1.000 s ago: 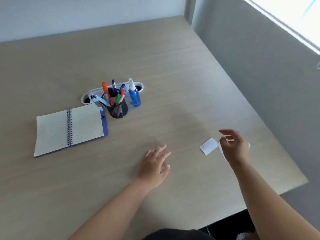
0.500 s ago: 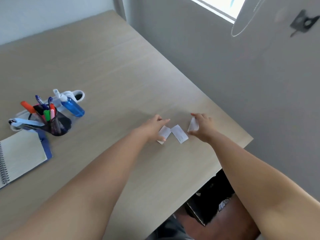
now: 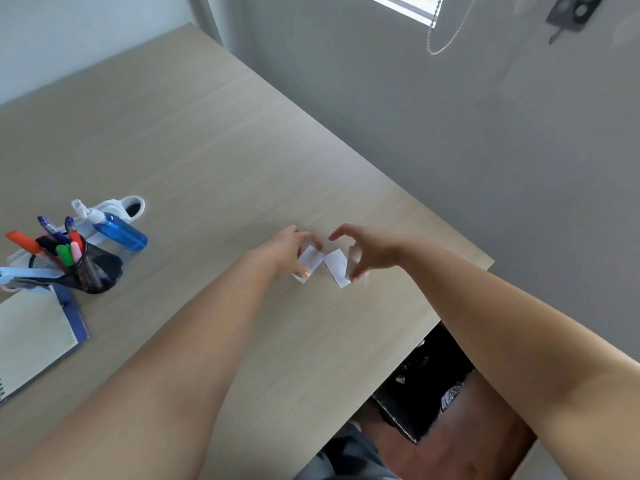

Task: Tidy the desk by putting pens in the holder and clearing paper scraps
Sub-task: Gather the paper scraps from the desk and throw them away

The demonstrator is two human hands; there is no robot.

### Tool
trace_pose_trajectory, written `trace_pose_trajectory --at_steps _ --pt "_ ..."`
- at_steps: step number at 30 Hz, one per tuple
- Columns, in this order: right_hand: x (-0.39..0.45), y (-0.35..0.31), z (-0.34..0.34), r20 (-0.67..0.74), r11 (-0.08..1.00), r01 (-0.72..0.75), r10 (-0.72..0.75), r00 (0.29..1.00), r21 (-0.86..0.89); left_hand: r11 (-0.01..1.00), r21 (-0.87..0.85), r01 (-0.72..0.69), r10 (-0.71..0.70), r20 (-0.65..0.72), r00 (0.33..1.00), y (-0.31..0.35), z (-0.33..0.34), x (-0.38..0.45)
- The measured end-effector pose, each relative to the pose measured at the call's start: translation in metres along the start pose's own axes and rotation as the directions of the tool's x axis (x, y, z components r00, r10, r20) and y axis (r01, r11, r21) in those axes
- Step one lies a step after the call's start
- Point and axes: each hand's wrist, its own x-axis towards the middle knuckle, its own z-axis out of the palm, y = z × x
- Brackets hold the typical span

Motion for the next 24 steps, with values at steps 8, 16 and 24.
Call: trace_pose_trajectory --at_steps 8,16,24 --pt "0.029 -0.007 0.02 0.016 0.974 -0.034 0.039 0.999 -0.224 1.0 -0.018 -0.023 0.022 -0.037 0.999 -0.003 0.003 0.001" --pt "0.023 -0.004 0.027 -0.075 0.961 -0.057 0.038 0.996 -0.269 0.997 -0.033 -0.071 0.067 -0.114 0.991 -0.012 0.008 0.008" --pt "-0.006 0.008 0.063 -0.213 0.981 -0.153 0.176 0.961 0.117 0.984 -0.161 -0.077 0.038 -0.237 0.971 -0.002 0.013 0.01"
